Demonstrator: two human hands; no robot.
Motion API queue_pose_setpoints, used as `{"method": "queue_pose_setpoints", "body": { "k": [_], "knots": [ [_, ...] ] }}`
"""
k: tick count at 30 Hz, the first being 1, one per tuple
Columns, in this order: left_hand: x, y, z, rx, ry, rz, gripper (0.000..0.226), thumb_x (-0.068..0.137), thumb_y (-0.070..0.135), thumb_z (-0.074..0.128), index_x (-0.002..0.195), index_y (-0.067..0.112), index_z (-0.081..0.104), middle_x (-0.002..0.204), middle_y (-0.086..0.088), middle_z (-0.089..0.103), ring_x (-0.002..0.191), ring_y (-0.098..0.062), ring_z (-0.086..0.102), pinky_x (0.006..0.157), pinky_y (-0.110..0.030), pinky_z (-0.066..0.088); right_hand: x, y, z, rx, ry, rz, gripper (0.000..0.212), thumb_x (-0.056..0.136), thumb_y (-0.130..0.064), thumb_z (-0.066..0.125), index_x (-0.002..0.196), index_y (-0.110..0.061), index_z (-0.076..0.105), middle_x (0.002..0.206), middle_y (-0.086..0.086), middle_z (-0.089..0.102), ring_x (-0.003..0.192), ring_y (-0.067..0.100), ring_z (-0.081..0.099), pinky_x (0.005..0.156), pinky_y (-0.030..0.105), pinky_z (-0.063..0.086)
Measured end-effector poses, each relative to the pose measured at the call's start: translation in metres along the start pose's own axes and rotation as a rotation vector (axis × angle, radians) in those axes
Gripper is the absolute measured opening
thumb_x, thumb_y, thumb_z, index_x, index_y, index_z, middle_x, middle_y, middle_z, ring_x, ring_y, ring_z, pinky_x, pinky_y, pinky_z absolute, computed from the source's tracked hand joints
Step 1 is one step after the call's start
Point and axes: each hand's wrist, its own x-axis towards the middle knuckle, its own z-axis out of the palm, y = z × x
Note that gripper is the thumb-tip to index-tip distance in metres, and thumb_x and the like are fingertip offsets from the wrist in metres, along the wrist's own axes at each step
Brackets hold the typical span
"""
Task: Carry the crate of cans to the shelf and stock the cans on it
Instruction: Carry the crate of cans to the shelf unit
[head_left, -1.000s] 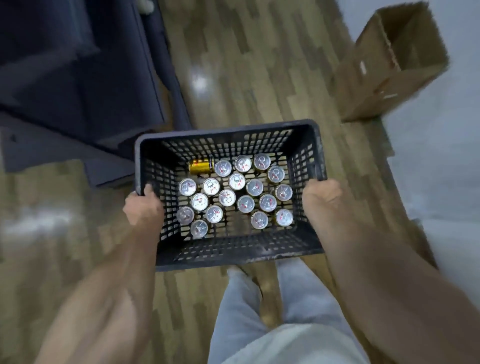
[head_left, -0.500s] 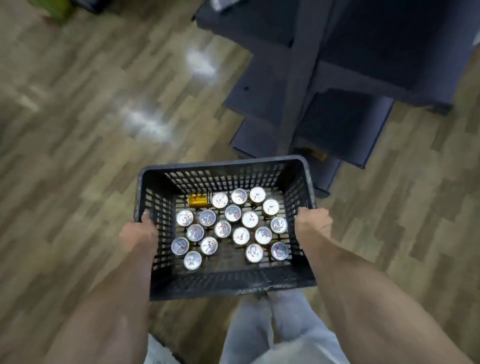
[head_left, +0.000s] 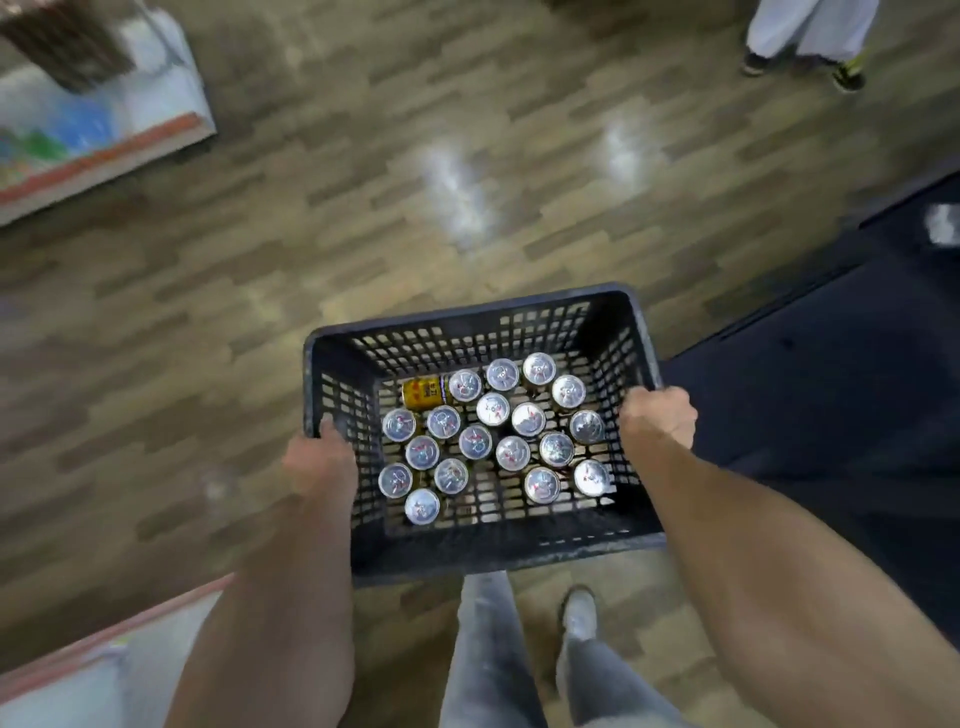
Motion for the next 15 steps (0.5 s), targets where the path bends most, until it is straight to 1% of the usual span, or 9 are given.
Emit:
{"method": "queue_pose_setpoints", "body": {
  "k": [3, 5, 7, 9, 10, 12, 15],
  "knots": [
    [0.069, 0.039, -0.002, 0.013, -0.029, -0.010, 0.065, 0.097, 0.054, 0.046, 0.111, -0.007, 0.061, 0.109, -0.029, 0.064, 0.099, -0.046, 0.062, 0.086, -0.048, 0.052, 0.001, -0.076, 0.039, -0.026, -0.033, -0.010, 0.037, 0.093, -0.024, 0.055, 0.119, 0.001, 0.060, 0.119, 0.022, 0.064, 0.106, 0.039, 0.063, 0.090, 0.044, 0.051],
    [0.110, 0.067, -0.004, 0.032, -0.039, -0.016, 0.062, 0.097, 0.053, 0.046, 0.109, -0.006, 0.062, 0.106, -0.028, 0.064, 0.097, -0.046, 0.061, 0.083, -0.046, 0.051, 0.001, -0.122, 0.062, -0.056, -0.045, -0.001, 0.037, 0.093, -0.025, 0.055, 0.119, 0.001, 0.060, 0.119, 0.022, 0.063, 0.105, 0.039, 0.063, 0.089, 0.042, 0.050],
    [0.142, 0.099, -0.009, 0.023, -0.058, -0.012, 0.059, 0.100, 0.048, 0.045, 0.110, -0.007, 0.061, 0.108, -0.029, 0.063, 0.100, -0.046, 0.060, 0.081, -0.045, 0.048, 0.002, -0.164, 0.084, -0.074, -0.061, 0.024, 0.037, 0.092, -0.027, 0.055, 0.116, 0.001, 0.061, 0.115, 0.022, 0.064, 0.101, 0.040, 0.064, 0.088, 0.042, 0.053],
    [0.177, 0.133, -0.012, 0.017, -0.074, -0.018, 0.057, 0.102, 0.042, 0.045, 0.114, -0.012, 0.058, 0.112, -0.032, 0.060, 0.105, -0.048, 0.058, 0.079, -0.043, 0.043, 0.008, -0.210, 0.105, -0.081, -0.055, 0.047, 0.037, 0.089, -0.028, 0.058, 0.111, 0.000, 0.064, 0.111, 0.022, 0.066, 0.096, 0.040, 0.066, 0.087, 0.047, 0.055],
    [0.194, 0.151, -0.015, 0.017, -0.078, -0.042, 0.056, 0.101, 0.041, 0.046, 0.115, -0.011, 0.058, 0.114, -0.031, 0.060, 0.107, -0.047, 0.057, 0.080, -0.043, 0.044, 0.011, -0.235, 0.115, -0.083, -0.060, 0.053, 0.036, 0.088, -0.028, 0.060, 0.109, 0.001, 0.065, 0.109, 0.022, 0.067, 0.094, 0.040, 0.066, 0.086, 0.048, 0.056],
    [0.228, 0.182, -0.020, 0.012, -0.113, -0.074, 0.054, 0.100, 0.044, 0.044, 0.116, -0.005, 0.060, 0.116, -0.027, 0.061, 0.108, -0.044, 0.059, 0.082, -0.043, 0.047, 0.017, -0.286, 0.133, -0.077, -0.076, 0.052, 0.036, 0.088, -0.027, 0.064, 0.107, 0.004, 0.066, 0.107, 0.023, 0.068, 0.094, 0.040, 0.067, 0.084, 0.047, 0.057],
    [0.285, 0.239, -0.019, -0.029, -0.170, -0.099, 0.055, 0.097, 0.048, 0.042, 0.115, 0.001, 0.063, 0.114, -0.022, 0.065, 0.104, -0.040, 0.062, 0.080, -0.038, 0.051, 0.036, -0.371, 0.161, -0.074, -0.080, 0.054, 0.039, 0.089, -0.028, 0.065, 0.108, 0.006, 0.067, 0.106, 0.024, 0.069, 0.097, 0.038, 0.067, 0.084, 0.043, 0.055]
  ]
}}
